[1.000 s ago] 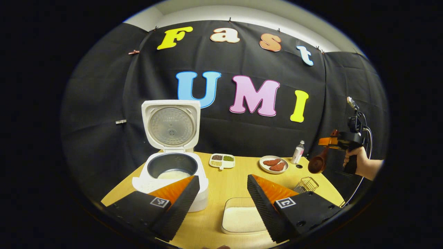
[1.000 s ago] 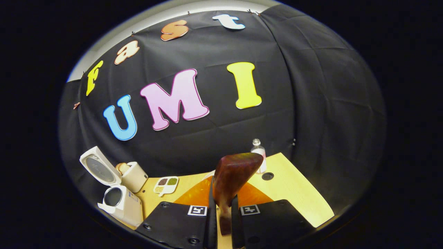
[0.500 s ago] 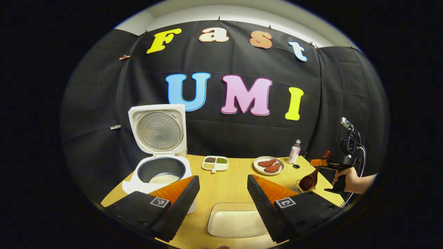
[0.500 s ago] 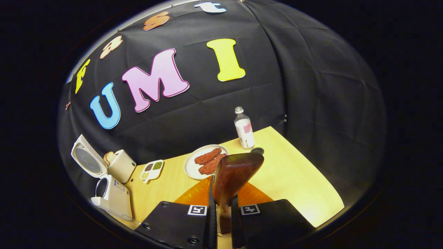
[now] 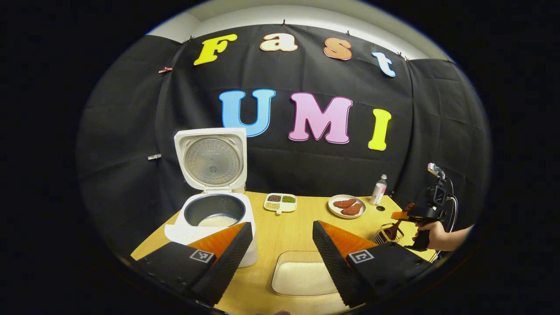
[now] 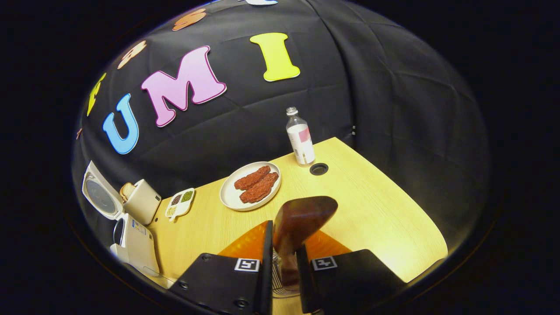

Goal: Close the left gripper, press the button to open the rice cooker; take a wooden spoon from the chopstick holder with the right hand, scoop a spoonful of rice and pour it into the rice cooker, then put the wooden spoon back into the chopstick holder.

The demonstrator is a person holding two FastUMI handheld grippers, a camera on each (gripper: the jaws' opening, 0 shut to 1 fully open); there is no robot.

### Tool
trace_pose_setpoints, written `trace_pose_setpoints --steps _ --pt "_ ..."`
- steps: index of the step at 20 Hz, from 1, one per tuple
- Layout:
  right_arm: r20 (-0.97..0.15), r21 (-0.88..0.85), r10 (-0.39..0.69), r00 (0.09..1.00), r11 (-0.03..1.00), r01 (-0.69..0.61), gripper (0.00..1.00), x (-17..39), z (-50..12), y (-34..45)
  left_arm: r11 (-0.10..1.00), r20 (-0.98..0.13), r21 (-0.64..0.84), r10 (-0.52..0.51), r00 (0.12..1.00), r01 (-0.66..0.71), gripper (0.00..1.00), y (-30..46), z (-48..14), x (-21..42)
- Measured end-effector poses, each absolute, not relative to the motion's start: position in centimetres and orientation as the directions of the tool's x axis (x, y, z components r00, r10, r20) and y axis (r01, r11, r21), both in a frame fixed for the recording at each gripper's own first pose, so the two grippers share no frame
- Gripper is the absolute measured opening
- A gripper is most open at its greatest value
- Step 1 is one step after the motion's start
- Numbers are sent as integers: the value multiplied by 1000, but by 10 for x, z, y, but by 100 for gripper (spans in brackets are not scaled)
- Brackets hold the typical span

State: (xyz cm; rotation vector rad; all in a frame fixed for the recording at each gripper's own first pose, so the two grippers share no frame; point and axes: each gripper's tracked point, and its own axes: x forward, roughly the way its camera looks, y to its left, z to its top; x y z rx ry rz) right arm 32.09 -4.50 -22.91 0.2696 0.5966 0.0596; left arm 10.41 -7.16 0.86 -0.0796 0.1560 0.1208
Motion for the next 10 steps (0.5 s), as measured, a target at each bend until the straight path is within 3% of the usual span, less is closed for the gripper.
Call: trace_pose_setpoints --steps 1,2,3,4,6,10 --pt "-543 263 120 831 964 32 34 322 -228 -49 989 -158 -76 117 981 -130 95 -69 8 103" --pt "-543 262 112 832 964 41 46 318 -223 -53 988 -149 -71 126 981 -138 95 -64 11 102" --pt "-547 262 105 830 964 51 42 314 -221 -57 987 -126 -52 148 981 -155 95 -54 18 100" --pt "-545 263 101 832 963 55 55 307 -217 -61 984 -113 -34 170 979 -175 95 -43 23 101" --pt "-539 227 65 840 971 70 100 297 -211 -76 979 -96 -5 204 974 -205 95 -20 32 103" --pt "-520 155 3 854 984 91 99 269 -195 -99 976 -75 9 219 973 -219 95 13 59 111"
